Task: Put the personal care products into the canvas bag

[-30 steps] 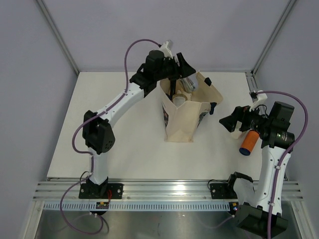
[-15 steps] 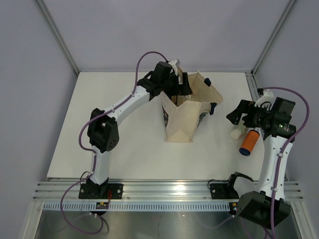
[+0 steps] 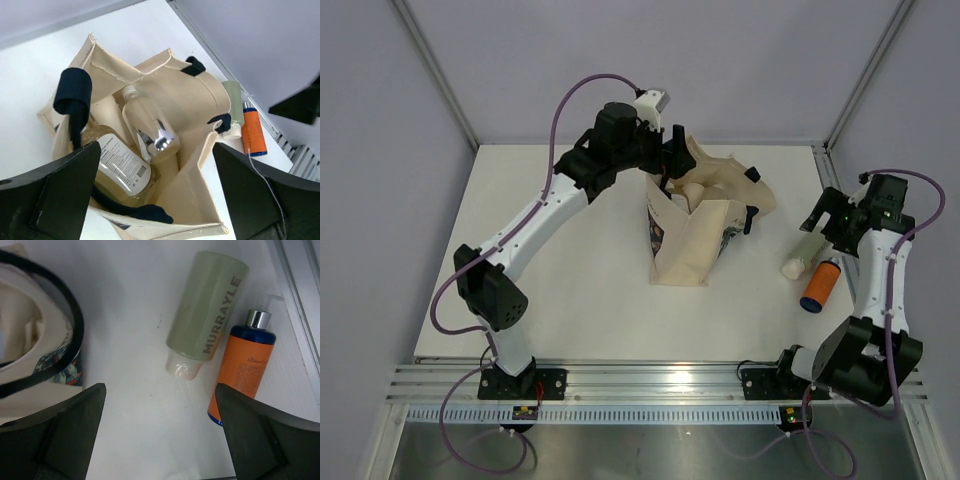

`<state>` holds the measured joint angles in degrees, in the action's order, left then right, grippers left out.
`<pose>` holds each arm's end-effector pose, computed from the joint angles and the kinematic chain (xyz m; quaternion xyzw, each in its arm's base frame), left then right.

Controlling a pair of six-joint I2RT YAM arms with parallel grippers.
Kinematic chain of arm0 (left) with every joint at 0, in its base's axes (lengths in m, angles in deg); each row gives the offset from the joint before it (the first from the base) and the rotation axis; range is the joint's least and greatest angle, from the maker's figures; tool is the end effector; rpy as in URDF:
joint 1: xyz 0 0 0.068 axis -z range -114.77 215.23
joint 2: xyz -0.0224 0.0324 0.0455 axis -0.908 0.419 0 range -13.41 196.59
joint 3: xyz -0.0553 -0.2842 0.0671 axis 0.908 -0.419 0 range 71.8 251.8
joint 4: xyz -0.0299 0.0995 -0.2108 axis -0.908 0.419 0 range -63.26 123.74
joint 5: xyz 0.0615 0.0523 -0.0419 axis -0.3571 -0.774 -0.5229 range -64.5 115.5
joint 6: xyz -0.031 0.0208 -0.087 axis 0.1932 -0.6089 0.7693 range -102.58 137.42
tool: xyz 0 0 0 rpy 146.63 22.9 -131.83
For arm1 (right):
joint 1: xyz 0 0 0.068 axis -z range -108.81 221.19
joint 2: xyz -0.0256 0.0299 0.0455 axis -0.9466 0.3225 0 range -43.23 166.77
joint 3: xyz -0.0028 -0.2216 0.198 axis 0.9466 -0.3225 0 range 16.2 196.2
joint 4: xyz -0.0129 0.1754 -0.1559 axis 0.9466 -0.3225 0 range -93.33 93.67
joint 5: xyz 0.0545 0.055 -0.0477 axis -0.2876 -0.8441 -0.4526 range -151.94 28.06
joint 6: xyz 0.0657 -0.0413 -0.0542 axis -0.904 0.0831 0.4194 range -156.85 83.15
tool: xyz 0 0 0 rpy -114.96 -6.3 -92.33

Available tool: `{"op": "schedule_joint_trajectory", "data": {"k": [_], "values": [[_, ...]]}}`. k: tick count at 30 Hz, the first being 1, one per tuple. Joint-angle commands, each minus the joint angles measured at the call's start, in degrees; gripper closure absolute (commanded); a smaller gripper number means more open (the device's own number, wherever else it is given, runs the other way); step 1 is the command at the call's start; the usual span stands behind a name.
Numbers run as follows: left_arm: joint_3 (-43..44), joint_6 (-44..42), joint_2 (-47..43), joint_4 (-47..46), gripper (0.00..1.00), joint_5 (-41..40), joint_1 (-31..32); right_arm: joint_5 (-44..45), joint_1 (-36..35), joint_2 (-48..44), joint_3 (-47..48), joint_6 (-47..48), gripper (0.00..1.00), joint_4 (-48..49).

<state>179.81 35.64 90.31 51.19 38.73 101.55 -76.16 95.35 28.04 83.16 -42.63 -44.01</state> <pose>0.3492 -0.2811 0.4162 0.1932 0.7940 -0.3445 0.4622 0.2315 -0.0809 0.3073 0.2035 0.9168 0.0639 0.3378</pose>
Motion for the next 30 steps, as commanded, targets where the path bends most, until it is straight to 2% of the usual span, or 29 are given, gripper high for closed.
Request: {"op": "schedule_joint_trajectory", "data": {"k": [1, 4, 7, 11, 14, 18, 25, 30], "values": [[-1.8, -6.4, -6.1, -0.5, 0.01, -1.7, 0.0, 7.0, 0.3, 5.4, 3.8, -3.9, 0.01, 1.4], [-4.4, -9.1, -10.3, -0.7, 0.01, -3.4, -0.2, 9.5, 0.3, 10.9, 5.4, -3.2, 0.00, 1.7], [-11.6, -10.9, -18.0, -2.4, 0.01, -5.1, -0.6, 12.1, 0.3, 14.1, 5.6, -1.8, 0.01, 4.3], [-27.3, -11.3, -31.5, -5.8, 0.01, -6.3, -1.6, 11.0, 0.2, 20.4, 7.1, -0.5, 0.00, 4.4], [-34.7, -10.2, -37.6, -6.6, 0.01, -7.3, -1.8, 11.1, -0.1, 25.2, 9.1, -0.5, 0.01, 4.4], [-47.1, -5.3, -48.2, -6.6, 0.01, -8.4, -2.0, 11.2, -1.1, 30.9, 11.6, -0.2, 0.01, 3.9], [-58.8, 2.9, -60.4, -8.8, 0.01, -11.7, -2.0, 10.4, -3.4, 38.7, 14.1, -0.6, 0.01, 2.8], [-60.5, 4.1, -62.9, -8.6, 0.01, -12.8, -1.9, 10.9, -5.5, 42.8, 15.8, 1.4, 0.04, 1.1]]}}
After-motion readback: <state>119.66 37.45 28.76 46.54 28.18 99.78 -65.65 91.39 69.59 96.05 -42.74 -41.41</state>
